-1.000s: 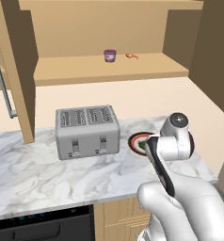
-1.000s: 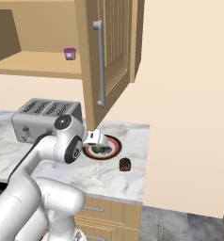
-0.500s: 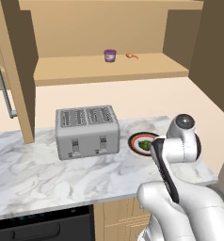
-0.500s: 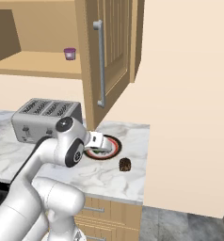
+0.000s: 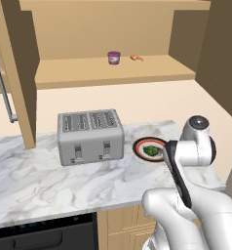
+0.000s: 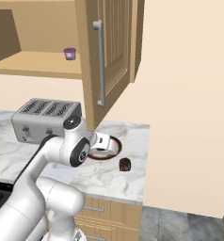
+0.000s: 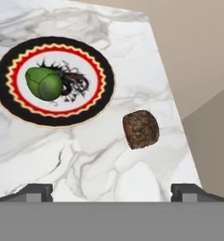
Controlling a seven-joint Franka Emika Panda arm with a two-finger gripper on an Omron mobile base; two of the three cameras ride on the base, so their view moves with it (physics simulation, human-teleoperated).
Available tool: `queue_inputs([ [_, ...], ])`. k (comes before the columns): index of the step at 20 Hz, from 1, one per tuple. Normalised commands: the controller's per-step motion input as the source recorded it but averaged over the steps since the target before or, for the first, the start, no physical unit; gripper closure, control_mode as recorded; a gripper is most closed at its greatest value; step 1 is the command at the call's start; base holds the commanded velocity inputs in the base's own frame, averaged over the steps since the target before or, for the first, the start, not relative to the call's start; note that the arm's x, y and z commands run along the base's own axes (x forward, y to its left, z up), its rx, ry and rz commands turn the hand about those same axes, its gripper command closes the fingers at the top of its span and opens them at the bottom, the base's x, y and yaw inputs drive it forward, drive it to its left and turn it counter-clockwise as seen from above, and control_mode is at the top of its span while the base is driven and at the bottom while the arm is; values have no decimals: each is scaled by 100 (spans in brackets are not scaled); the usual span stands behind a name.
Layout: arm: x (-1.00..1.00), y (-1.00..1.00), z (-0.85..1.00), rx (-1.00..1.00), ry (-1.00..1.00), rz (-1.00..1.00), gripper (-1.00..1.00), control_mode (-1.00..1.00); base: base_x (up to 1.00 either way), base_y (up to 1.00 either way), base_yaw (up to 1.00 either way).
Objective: Pick the avocado and bread from the counter and place them on the plate. Then pick the jam from the cabinet and place it next to the plate. Lastly close the cabinet door.
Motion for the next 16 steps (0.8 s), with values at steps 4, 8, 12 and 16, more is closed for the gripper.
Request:
queue_inputs([
  [4, -1, -19, 0, 0, 2, 0, -100, -100, 0, 0, 0],
  [8, 0, -18, 0, 0, 0, 0, -100, -100, 0, 0, 0],
  [12, 0, -17, -1, 0, 0, 0, -100, -100, 0, 0, 0],
  [16, 0, -16, -4, 0, 3, 0, -100, -100, 0, 0, 0],
])
